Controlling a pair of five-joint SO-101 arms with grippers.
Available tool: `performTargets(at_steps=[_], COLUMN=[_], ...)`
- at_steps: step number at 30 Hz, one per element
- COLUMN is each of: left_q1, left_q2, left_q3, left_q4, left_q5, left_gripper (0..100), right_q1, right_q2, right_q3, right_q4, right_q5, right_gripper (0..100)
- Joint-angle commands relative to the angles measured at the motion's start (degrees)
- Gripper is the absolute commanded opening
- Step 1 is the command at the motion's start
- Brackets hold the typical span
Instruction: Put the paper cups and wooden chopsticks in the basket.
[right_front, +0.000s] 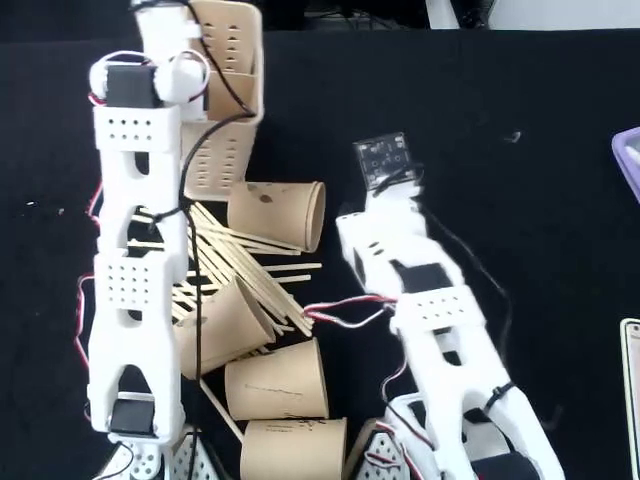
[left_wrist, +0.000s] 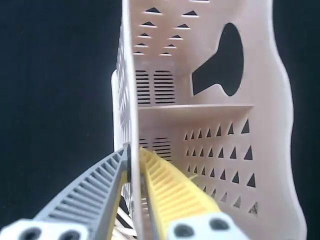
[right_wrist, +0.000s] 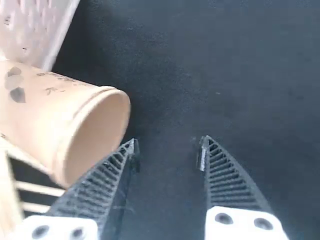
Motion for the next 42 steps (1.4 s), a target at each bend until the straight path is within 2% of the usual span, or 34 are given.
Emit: performTargets(at_steps=[1, 5, 9, 20, 24, 32, 38, 42], left_q1=[4.1, 6.8, 8.8, 8.9, 9.1, 10.2, 11.7, 12.0], left_q2=[-1.5, -1.5, -1.5, -3.3, -11.3, -33.0, -39.7, -40.3], left_q3=[-2.0, -2.0, -1.9, 1.8, 11.1, 40.0, 51.7, 53.1], left_q4=[0.7, 0.7, 0.8, 0.9, 0.9, 0.4, 0.4, -0.4], left_q5=[-5.3, -11.1, -14.5, -14.4, -14.4, -15.5, -28.4, -30.5], left_gripper=[3, 3, 3, 3, 3, 3, 3, 3], right_q1=[7.5, 11.6, 12.1, 14.6, 14.4, 12.8, 10.5, 6.0], right_q2=[-4.6, -8.1, -9.1, -5.8, 0.1, 6.2, 6.2, 6.5], right_q3=[-6.4, -9.5, -9.8, -21.9, -28.2, -32.9, -33.7, -33.7], right_q4=[5.8, 10.9, 10.7, 14.3, 17.7, 17.2, 16.3, 16.3], right_q5=[-0.9, -5.6, -4.0, -3.9, -4.0, -3.6, -3.5, -3.4], right_gripper=[20.1, 20.1, 20.1, 20.4, 20.4, 20.2, 20.1, 20.1])
